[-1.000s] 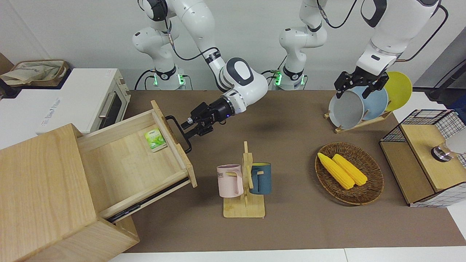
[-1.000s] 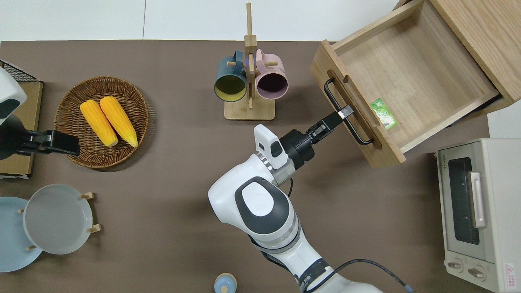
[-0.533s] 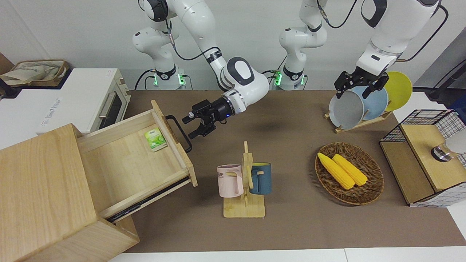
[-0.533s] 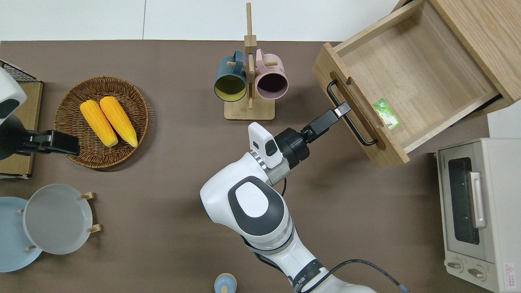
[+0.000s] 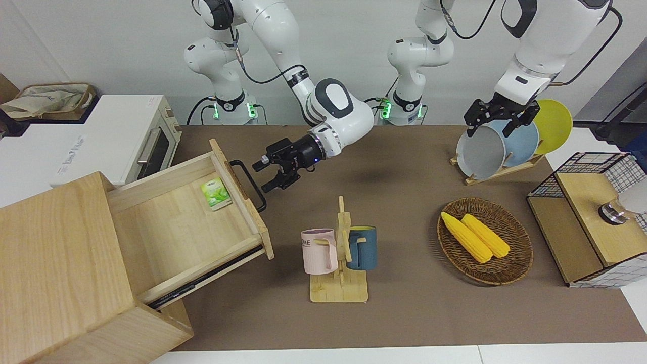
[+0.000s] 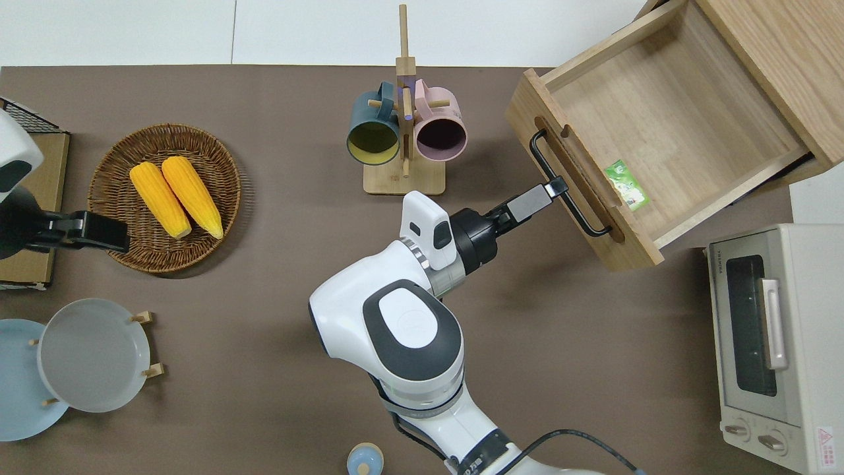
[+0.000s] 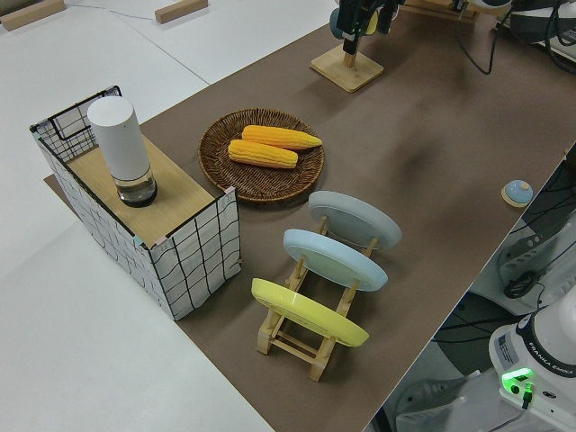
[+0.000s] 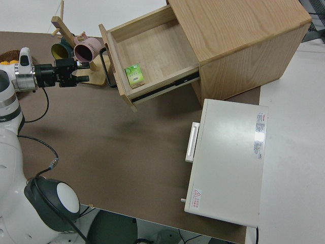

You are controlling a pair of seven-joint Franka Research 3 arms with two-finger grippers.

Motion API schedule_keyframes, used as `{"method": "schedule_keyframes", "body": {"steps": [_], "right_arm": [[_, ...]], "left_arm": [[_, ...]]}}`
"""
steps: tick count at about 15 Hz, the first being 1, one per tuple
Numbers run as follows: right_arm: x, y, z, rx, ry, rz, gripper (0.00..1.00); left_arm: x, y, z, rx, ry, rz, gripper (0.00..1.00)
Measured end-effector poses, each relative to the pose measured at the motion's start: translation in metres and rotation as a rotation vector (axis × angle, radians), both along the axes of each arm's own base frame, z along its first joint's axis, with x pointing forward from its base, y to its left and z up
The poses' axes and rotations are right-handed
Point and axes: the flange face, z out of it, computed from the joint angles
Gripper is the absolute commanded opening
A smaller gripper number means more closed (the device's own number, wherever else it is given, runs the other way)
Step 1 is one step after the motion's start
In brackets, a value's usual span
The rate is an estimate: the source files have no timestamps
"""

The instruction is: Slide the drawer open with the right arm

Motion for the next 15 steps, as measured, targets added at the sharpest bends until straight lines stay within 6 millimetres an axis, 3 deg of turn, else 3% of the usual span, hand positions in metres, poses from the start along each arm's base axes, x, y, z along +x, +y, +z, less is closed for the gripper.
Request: {"method": "schedule_keyframes", "body": {"steps": [3,6,12,15], "right_arm": [[-0.001,-0.001,0.033,0.147,0.019,-0.046,0.985],[0.002,-0.023,0.062,0.263,0.049,-0.098,0.985],[0.006,-0.109,0.146,0.484,0.109,-0.164,0.985],[0.006,-0.148,0.172,0.583,0.125,-0.188,0.985]], "left_arm": [[0.000,0.000,0.000,0.000,0.000,0.000,0.99],[0.000,0.000,0.000,0.000,0.000,0.000,0.99],[0.000,0.000,0.000,0.000,0.000,0.000,0.99],[0.000,0.000,0.000,0.000,0.000,0.000,0.99]]}}
